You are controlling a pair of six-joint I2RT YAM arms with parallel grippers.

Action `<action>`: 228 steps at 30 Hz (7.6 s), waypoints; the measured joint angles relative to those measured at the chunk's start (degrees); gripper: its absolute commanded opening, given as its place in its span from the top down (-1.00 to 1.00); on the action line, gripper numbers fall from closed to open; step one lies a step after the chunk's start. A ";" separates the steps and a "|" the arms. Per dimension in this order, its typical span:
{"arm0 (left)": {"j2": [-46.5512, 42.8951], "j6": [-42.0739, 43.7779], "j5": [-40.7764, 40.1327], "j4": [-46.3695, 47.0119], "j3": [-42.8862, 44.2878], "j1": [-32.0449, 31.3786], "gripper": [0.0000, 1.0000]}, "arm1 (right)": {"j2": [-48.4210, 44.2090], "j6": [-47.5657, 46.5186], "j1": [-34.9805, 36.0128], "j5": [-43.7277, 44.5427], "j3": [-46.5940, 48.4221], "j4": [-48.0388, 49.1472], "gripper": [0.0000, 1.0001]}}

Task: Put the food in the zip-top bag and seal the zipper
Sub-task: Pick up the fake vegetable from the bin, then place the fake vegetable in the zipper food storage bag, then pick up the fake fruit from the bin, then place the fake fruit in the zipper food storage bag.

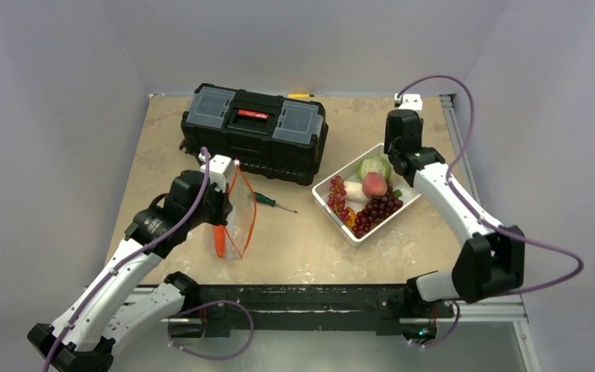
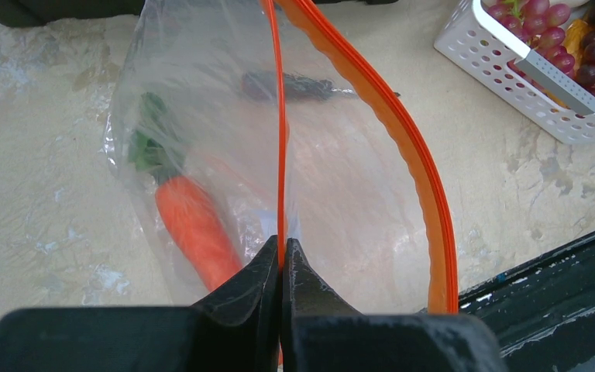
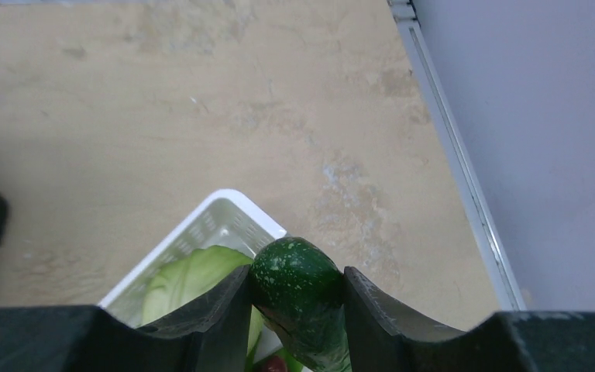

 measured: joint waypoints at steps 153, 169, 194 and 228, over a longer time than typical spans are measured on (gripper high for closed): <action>-6.08 -0.09 -7.48 0.39 -1.27 0.00 1.00 | -22.14 31.87 19.21 -14.78 -21.57 -2.89 -0.32; -4.85 -0.07 -6.43 0.42 -1.27 0.00 1.00 | -2.36 31.80 19.12 -20.55 -21.44 8.07 -0.08; -4.68 -0.07 -5.95 0.42 -1.27 0.00 1.00 | -12.98 28.30 19.06 -20.65 -19.93 7.41 1.00; -4.48 -0.07 -4.96 0.42 -1.27 0.00 1.00 | -6.21 40.22 39.95 -65.22 -5.09 40.74 1.00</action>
